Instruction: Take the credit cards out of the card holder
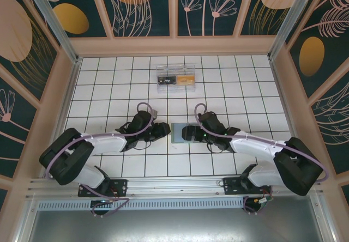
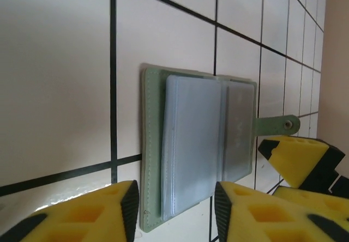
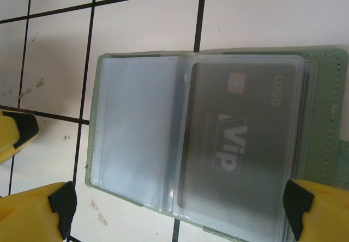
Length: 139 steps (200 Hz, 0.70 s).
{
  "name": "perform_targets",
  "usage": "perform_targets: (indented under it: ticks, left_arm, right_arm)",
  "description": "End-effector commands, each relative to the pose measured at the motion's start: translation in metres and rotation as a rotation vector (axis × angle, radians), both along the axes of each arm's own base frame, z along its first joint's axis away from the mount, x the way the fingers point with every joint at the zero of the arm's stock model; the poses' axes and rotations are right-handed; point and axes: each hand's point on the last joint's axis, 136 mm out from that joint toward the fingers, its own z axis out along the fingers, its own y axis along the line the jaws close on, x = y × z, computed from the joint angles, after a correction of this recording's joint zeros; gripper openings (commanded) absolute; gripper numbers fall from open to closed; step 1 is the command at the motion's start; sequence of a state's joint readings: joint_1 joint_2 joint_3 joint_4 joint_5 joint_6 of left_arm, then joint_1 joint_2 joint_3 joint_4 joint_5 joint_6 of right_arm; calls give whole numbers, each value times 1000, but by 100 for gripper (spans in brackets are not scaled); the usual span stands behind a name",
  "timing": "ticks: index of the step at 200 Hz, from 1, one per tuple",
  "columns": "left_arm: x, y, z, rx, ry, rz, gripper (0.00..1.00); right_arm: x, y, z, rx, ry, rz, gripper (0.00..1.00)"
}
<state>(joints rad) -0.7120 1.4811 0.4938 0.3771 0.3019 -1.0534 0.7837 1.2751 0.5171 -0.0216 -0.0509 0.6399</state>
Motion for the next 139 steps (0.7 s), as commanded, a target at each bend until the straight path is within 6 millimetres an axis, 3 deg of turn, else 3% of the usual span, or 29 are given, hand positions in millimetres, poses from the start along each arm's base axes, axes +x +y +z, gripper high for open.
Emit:
perform_targets:
  ticks: [1, 15, 26, 40, 50, 90, 139]
  left_arm:
    - [-2, -15, 5, -57, -6, -41, 40]
    - [-4, -16, -1, -46, 5, -51, 40]
    - [-5, -17, -6, -31, 15, -57, 31]
    - [-7, -17, -11, -18, 25, -63, 30]
    - [-8, -17, -15, -7, 33, -68, 24]
    - [-11, -14, -31, 53, 64, -72, 21]
    - [-12, -15, -34, 70, 65, -81, 21]
  right_arm:
    - [6, 10, 8, 11, -23, 20, 99]
    - [7, 10, 4, -4, -17, 21, 99]
    - [8, 9, 1, -18, -9, 19, 99]
    - [8, 8, -2, -35, -3, 16, 99]
    - [8, 8, -4, -43, 2, 16, 99]
    - [9, 3, -2, -73, -2, 1, 99]
    - [9, -6, 3, -92, -21, -19, 99]
